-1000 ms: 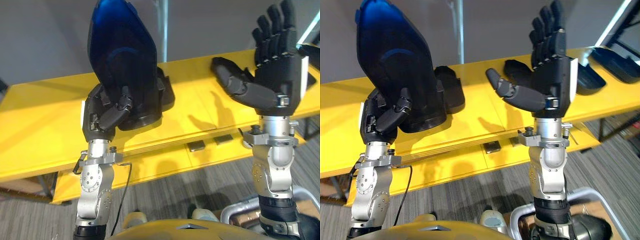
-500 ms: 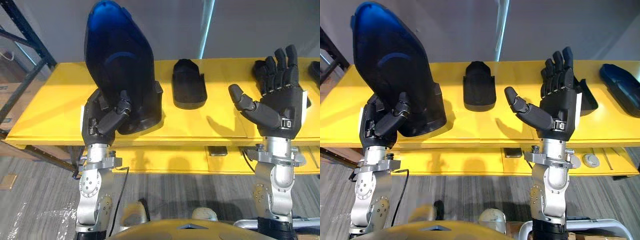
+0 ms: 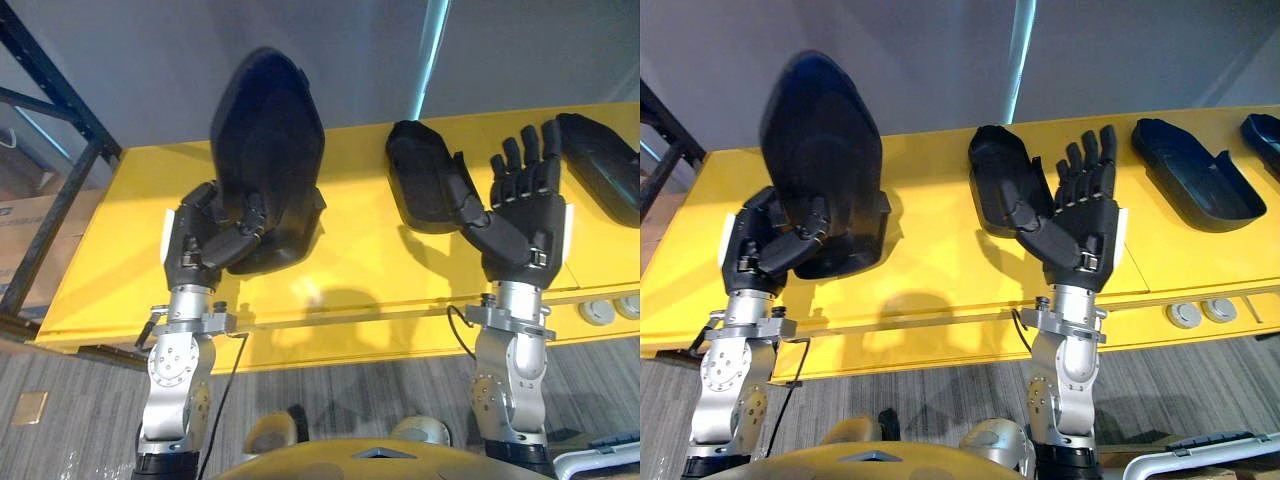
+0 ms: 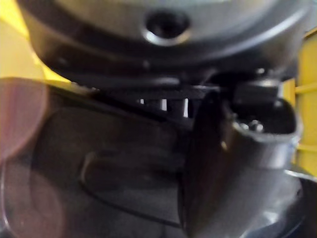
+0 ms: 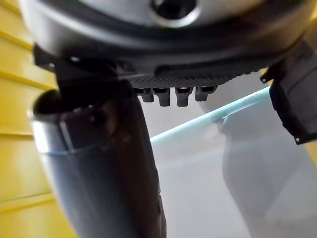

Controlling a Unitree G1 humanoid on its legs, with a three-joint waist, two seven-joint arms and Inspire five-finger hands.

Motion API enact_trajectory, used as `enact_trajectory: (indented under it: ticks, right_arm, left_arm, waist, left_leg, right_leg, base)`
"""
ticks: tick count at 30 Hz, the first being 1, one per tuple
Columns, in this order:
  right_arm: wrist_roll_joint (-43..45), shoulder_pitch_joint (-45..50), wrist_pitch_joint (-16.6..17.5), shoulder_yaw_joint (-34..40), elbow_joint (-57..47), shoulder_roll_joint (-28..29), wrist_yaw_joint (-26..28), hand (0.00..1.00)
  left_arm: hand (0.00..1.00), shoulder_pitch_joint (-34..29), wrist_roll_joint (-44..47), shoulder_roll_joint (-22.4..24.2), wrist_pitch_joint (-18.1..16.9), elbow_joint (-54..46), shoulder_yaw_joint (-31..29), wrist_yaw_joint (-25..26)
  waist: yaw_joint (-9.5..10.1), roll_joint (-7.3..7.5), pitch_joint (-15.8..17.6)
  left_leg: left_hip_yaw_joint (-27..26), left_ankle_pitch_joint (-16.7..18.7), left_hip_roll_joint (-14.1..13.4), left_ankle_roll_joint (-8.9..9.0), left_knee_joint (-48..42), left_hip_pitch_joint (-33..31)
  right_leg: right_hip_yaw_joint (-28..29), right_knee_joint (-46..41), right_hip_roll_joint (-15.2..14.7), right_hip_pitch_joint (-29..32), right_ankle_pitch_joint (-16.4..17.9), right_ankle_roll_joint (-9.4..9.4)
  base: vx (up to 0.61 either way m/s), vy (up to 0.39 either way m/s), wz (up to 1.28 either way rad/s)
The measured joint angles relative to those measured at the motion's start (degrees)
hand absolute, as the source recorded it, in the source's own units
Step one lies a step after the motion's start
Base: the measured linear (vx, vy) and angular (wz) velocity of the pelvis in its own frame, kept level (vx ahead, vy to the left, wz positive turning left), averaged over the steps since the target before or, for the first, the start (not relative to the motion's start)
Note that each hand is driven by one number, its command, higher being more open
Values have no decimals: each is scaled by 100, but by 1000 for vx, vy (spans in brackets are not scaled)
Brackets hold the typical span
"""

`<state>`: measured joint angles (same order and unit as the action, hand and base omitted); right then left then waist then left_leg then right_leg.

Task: Walk over and take three plastic housings, then place them on the shelf

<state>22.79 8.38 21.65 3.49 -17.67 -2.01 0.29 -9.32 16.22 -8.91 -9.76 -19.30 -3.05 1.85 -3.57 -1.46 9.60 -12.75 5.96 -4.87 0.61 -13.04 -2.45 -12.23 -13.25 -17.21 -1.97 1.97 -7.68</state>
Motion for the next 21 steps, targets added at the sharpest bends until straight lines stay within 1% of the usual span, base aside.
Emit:
enact_trajectory:
  ticks: [1, 2, 3, 4, 5, 8, 12, 14, 15, 16, 18, 19, 20, 21]
  right_arm:
    - [4, 3, 0, 1, -1, -4, 27, 100]
    - [8, -5, 2, 7, -5, -11, 68, 100]
    - [7, -14, 2, 15, -9, -12, 96, 100]
    - [10, 11, 1, 51, -9, 2, 106, 100]
    - [12, 36, 1, 105, -8, -4, 98, 100]
    - [-111, 4, 0, 159, -12, -73, 7, 100]
    - [-465, -5, -18, 300, -68, -250, -23, 100]
    - [-576, 22, -98, 445, -349, -264, -21, 100]
    - [-569, 49, -104, 482, -425, -263, -11, 100]
    - [-564, 115, -110, 554, -593, -262, 3, 100]
    - [-564, 158, -134, 605, -753, -264, 55, 100]
    - [-564, 162, -168, 602, -783, -264, 89, 100]
    - [-564, 169, -191, 601, -786, -265, 101, 100]
    - [-563, 179, -261, 599, -786, -266, 117, 100]
  left_arm:
    - [0, 56, 11, 9, 1, -5, 16, 27]
    - [0, 104, 139, 31, 1, -31, 58, 75]
    - [0, 100, 174, 91, 1, -49, 97, 115]
    - [0, 98, 188, 197, 4, -57, 194, 198]
    - [0, 74, 176, 255, 5, -58, 376, 230]
    - [0, 26, 206, 286, 24, -75, 589, 188]
    - [0, 12, 511, 362, 76, -313, 498, 169]
    - [0, 11, 663, 364, 155, -568, 327, 164]
    - [0, 12, 674, 365, 225, -643, 282, 166]
    - [0, 11, 740, 363, 391, -786, 194, 168]
    - [0, 11, 888, 362, 607, -865, 65, 183]
    - [0, 14, 899, 360, 792, -865, -22, 213]
    - [0, 14, 901, 357, 899, -865, -40, 252]
    - [0, 13, 911, 355, 1105, -863, -60, 321]
  waist:
    - [-4, 5, -4]
    - [6, 15, -14]
    - [13, 3, -13]
    - [-25, -15, -19]
    - [-58, -18, -20]
    - [-91, -31, -28]
    - [-111, -53, -31]
    - [-131, -71, -33]
    - [-133, -77, -39]
    - [-150, -91, -47]
    - [-149, -97, -54]
    - [-173, -105, -60]
    - [-186, -108, -63]
    - [-204, -112, -66]
  left_leg:
    - [5, -24, -9, 5, 53, 5]
    - [-26, -31, 15, 11, 106, 3]
    - [-56, -31, 64, 16, 134, 2]
    - [-18, -68, 106, 68, 225, 5]
    - [17, -129, 123, 66, 325, 42]
    - [60, -296, 112, 139, 650, 201]
    - [-9, -457, 80, 199, 967, 408]
    - [-83, -513, 77, 226, 1087, 497]
    - [-95, -528, 79, 230, 1123, 515]
    - [-104, -560, 88, 233, 1170, 524]
    - [-172, -620, 113, 241, 1306, 582]
    - [-202, -678, 117, 247, 1389, 600]
    - [-216, -714, 119, 248, 1435, 608]
    - [-228, -780, 121, 249, 1521, 613]
  right_leg:
    - [48, 113, 235, -14, 150, 25]
    - [-16, 482, 464, -149, 190, 148]
    - [-30, 620, 458, -182, 147, 161]
    - [-23, 734, 445, -222, 120, 138]
    - [-49, 786, 442, -256, 120, 138]
    - [-101, 836, 486, -323, 120, 138]
    - [-41, 837, 545, -340, 120, 138]
    - [0, 849, 552, -336, 121, 138]
    - [0, 855, 553, -335, 121, 138]
    - [0, 864, 548, -330, 121, 139]
    - [9, 941, 544, -332, 121, 137]
    - [12, 977, 548, -322, 98, 99]
    - [10, 995, 552, -319, 86, 80]
    - [9, 1041, 564, -306, 62, 48]
  base:
    - [90, -59, 2]
    - [52, -19, -16]
    - [49, 23, -10]
    - [43, 28, 6]
    - [39, 20, 15]
    - [8, -55, 9]
    - [-41, -37, -10]
    - [-65, -9, -18]
    - [-76, -4, -11]
    - [-78, 2, -7]
    - [-78, 5, -11]
    - [-68, 0, -8]
    - [-81, -3, -2]
    - [-77, -5, 3]
